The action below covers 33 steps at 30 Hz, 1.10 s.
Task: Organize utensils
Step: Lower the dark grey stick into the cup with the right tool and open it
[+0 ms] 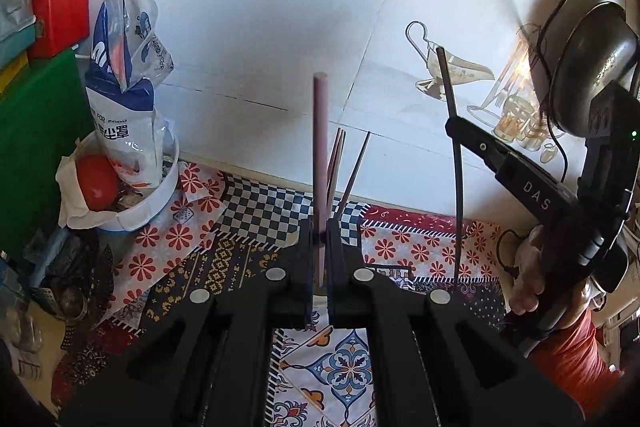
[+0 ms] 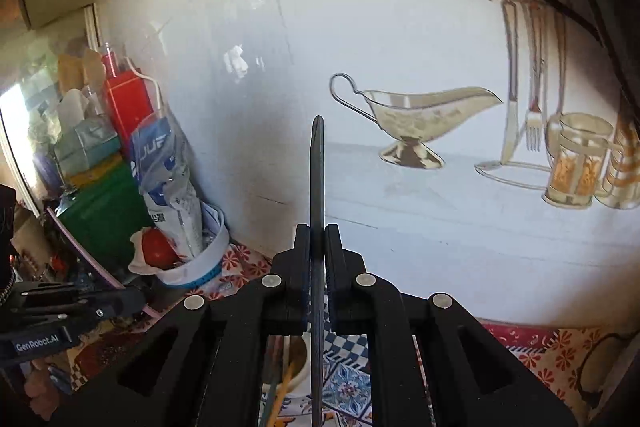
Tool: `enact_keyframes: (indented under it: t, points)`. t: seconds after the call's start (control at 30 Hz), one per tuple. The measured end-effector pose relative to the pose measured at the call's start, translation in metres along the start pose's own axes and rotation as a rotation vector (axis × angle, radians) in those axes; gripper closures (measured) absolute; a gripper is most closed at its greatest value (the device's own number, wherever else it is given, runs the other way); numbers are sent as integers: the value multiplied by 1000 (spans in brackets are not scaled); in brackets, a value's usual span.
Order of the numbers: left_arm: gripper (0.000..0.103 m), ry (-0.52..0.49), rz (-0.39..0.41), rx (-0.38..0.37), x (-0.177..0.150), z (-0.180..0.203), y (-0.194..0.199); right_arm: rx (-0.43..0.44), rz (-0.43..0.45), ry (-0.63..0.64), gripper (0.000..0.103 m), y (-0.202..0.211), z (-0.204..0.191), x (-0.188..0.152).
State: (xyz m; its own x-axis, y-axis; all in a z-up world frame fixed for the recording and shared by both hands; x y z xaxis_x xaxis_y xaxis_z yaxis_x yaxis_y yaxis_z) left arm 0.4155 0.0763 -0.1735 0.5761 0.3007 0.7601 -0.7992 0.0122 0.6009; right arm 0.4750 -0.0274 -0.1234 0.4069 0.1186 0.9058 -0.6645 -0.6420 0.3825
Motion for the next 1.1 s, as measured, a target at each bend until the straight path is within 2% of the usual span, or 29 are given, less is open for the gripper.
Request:
enact_keyframes:
  t: [0.27, 0.67, 0.87, 1.1]
  points:
    - [99, 4, -8, 26, 5, -6, -14, 119, 92, 41, 97, -29, -24, 22]
    - [99, -7, -52, 58, -2, -12, -43, 316, 103, 77, 97, -71, -46, 8]
    - [99, 9, -93, 65, -11, -17, -58, 361, 55, 71, 97, -88, -41, -10]
    - [99, 3, -124, 76, -18, -18, -72, 352, 29, 52, 97, -98, -33, -31]
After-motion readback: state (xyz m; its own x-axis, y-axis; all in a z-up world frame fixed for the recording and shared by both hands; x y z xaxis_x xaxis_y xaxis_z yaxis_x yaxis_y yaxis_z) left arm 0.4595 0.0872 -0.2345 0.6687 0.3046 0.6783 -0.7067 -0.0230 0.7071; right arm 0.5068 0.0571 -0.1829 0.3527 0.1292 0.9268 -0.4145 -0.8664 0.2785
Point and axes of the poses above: each gripper's, at about its wrist camera, not at the fingertips, and y roughly against the way its jaws point, z to its right, x to its top, the point moved 9 cm from there along -y, roughly the way its jaws point, and after that the axes turned 7 degrees about z, right-handed, at the moved point
